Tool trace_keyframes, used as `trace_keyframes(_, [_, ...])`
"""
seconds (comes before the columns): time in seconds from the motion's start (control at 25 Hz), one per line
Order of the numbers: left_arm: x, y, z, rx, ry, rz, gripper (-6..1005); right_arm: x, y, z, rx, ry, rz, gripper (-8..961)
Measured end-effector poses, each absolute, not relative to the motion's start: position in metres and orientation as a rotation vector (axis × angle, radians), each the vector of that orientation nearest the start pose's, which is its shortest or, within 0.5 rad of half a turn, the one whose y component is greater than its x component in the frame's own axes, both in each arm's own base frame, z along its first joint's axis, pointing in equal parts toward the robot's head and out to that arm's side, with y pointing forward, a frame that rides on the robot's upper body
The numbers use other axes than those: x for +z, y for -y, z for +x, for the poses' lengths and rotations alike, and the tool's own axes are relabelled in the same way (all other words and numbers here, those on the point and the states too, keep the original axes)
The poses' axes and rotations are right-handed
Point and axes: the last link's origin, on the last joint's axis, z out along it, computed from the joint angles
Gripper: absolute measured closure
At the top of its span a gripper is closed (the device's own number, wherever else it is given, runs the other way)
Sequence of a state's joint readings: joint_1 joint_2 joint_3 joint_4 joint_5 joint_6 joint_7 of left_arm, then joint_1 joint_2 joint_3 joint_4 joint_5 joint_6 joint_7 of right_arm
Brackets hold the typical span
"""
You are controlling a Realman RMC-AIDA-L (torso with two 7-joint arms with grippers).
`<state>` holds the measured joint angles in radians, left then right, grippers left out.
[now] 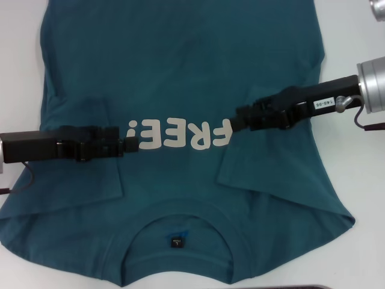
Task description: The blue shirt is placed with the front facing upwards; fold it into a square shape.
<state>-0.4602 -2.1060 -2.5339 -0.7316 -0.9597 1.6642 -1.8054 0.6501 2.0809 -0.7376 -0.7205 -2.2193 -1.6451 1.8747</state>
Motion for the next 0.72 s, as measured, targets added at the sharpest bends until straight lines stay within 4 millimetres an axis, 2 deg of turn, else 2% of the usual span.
trace_keyframes(0.08, [-0.001, -0.295, -0.287, -0.647, 1.304, -2.667, 125, -0.007, -0.339, 0.236, 0.481, -1.125, -2.869, 705])
trace_keyframes(0.32, [-0.001, -0.294, -0.288, -0.643, 1.308, -2.669, 126, 0.002, -0.335, 0.250, 0.590, -1.083, -2.790, 467])
trace_keyframes(0.52, [-0.001, -0.293, -0.287, -0.647, 1.315, -2.677, 126, 0.014, -0.327, 0.263, 0.720, -1.081, -2.696, 213])
trace_keyframes(0.72, [0.000, -0.296, -0.284, -0.648, 1.304, -2.686, 126, 0.022, -0.315, 0.278, 0.748, -1.129, -2.649, 44])
